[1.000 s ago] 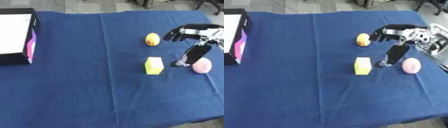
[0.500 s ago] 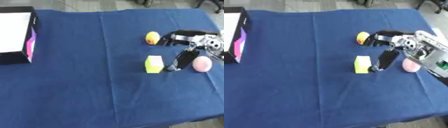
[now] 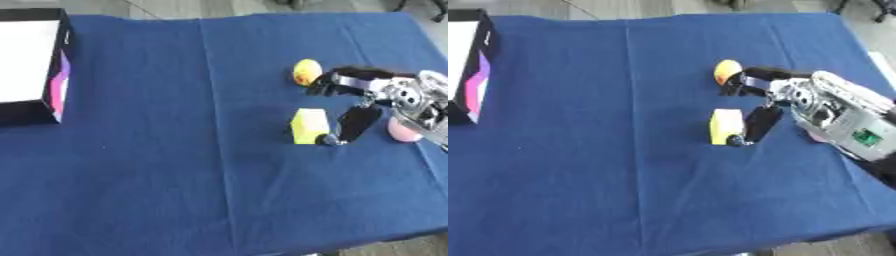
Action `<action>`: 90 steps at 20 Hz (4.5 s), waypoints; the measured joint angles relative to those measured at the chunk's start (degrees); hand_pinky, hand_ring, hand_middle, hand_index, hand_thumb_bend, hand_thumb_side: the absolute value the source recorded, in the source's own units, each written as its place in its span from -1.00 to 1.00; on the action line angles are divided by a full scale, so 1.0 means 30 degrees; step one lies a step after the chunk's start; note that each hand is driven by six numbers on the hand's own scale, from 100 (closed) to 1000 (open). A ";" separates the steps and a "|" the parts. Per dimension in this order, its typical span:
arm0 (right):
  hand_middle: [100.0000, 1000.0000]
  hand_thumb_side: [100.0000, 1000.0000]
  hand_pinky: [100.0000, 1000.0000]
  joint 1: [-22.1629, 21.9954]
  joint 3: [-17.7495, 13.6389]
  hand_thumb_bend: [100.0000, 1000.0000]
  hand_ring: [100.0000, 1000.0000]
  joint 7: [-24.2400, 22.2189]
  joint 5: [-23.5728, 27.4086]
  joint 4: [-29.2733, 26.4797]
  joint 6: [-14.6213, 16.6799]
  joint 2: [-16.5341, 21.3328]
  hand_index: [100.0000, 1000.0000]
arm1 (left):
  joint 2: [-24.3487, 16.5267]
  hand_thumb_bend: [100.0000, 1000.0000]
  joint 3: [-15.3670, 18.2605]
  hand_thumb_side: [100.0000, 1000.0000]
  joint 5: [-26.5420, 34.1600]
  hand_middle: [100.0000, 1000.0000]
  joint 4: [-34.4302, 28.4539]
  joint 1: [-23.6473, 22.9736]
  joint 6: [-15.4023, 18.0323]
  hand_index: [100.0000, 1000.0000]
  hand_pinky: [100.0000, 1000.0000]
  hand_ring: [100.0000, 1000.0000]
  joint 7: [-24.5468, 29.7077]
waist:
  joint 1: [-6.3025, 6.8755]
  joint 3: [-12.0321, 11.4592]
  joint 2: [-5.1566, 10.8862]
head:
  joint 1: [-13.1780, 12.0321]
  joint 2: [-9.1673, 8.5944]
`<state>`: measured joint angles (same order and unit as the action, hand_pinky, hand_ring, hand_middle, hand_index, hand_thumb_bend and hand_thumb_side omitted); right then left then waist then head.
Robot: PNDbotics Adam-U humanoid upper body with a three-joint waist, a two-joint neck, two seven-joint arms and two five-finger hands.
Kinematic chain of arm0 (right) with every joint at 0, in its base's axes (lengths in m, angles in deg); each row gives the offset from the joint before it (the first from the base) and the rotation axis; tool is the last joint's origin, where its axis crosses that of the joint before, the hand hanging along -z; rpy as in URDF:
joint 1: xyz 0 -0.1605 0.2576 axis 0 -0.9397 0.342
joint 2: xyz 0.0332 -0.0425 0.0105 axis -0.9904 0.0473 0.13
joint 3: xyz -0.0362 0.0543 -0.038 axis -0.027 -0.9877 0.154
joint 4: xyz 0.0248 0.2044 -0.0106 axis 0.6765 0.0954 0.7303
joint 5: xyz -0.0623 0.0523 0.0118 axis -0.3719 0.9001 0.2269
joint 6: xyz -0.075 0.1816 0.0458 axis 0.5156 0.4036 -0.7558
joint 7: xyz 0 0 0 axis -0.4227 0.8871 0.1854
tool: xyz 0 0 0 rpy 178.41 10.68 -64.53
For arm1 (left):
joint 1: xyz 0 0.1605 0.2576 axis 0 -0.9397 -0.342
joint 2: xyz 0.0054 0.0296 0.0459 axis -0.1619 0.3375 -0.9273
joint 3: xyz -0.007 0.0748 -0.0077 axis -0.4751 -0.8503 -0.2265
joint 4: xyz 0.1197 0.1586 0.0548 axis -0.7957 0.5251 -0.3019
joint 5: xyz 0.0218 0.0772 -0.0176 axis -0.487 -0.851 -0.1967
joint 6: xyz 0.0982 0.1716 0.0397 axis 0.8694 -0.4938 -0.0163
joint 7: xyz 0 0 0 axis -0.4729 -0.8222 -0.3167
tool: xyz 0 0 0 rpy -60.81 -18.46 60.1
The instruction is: Pick up the objects with one hand, pass them to the other hand, and then place them into the box on the other side of the table.
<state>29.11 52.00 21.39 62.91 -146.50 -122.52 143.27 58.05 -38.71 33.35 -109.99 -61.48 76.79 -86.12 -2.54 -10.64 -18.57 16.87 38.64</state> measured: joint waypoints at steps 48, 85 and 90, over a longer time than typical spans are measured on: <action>-0.02 -1.00 0.67 -0.0138 0.0094 -0.71 0.41 -0.0494 -0.2947 0.2235 -0.1742 -0.1609 0.11 | 0.0158 0.52 -0.0258 0.01 0.0068 0.58 -0.0266 0.0504 -0.0243 0.74 0.50 0.59 0.0286 | 0.0112 -0.0372 -0.0767 | 0.0219 -0.0671; -0.20 -1.00 0.35 0.4384 0.3422 -1.00 0.02 1.5394 0.0256 0.0176 -0.2878 -1.1013 -0.05 | -0.8952 0.41 -0.4999 -0.25 -0.6971 0.67 -0.1936 0.9127 -0.2729 0.80 0.67 0.72 1.5298 | 0.1098 0.0964 0.1221 | -0.1408 0.0856; -0.20 -1.00 0.33 0.4643 0.4254 -1.00 0.02 1.6393 0.0841 0.0176 -0.1880 -1.1941 -0.05 | -0.8946 0.28 -0.6851 -0.33 -0.8313 0.70 -0.1942 1.0097 -0.3506 0.84 0.71 0.74 1.7332 | 0.1171 0.0852 0.1237 | -0.1391 0.0867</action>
<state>43.04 64.76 70.57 65.43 -145.97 -128.16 107.45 31.21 -59.27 8.41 -115.81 -31.19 66.28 -34.12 0.98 -8.08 -14.86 12.70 41.24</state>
